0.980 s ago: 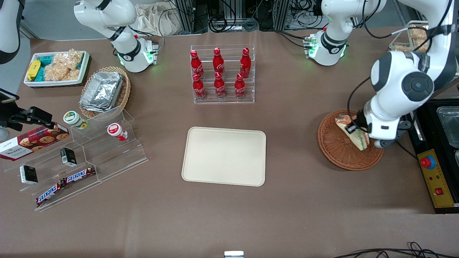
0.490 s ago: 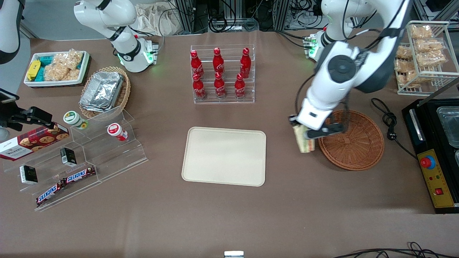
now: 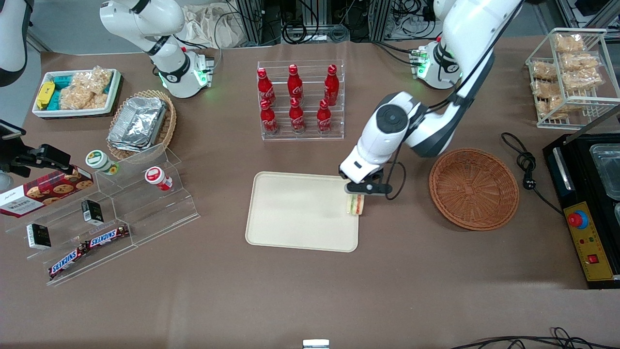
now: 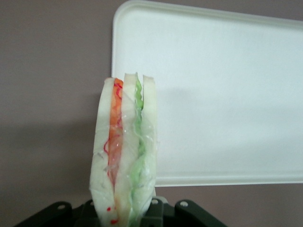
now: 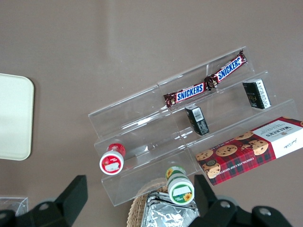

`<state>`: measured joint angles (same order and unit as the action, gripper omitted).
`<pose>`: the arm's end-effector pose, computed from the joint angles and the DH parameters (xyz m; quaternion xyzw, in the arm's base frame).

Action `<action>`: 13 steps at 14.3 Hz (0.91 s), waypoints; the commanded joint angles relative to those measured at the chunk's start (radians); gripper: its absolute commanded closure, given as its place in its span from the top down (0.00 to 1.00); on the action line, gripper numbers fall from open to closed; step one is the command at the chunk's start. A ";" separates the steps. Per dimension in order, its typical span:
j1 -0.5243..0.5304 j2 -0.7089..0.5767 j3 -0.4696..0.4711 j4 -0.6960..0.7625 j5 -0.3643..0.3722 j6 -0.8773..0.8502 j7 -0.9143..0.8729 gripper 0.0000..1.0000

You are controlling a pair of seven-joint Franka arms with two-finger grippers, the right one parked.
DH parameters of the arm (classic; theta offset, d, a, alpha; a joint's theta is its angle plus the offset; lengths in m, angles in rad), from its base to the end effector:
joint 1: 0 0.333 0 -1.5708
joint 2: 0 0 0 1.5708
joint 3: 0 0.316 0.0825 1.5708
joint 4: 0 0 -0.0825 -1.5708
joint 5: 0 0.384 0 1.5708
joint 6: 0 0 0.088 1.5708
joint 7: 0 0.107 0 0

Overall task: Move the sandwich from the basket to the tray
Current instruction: 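Lift the sandwich and carry it toward the beige tray, then lower the sandwich onto the tray and open the left gripper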

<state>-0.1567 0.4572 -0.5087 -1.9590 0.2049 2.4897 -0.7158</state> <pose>0.5045 -0.3761 0.2809 0.9965 -0.0227 0.0297 0.0754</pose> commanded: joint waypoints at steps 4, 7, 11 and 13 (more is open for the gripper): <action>-0.021 0.173 0.007 0.155 0.125 0.006 -0.033 0.00; -0.026 0.216 0.007 0.183 0.207 0.011 -0.080 0.02; -0.026 0.232 0.007 0.186 0.235 0.032 -0.122 1.00; -0.015 0.209 0.007 0.186 0.225 0.032 -0.132 1.00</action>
<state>-0.1680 0.6780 -0.5058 -1.7947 0.4114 2.5217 -0.8116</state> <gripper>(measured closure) 0.480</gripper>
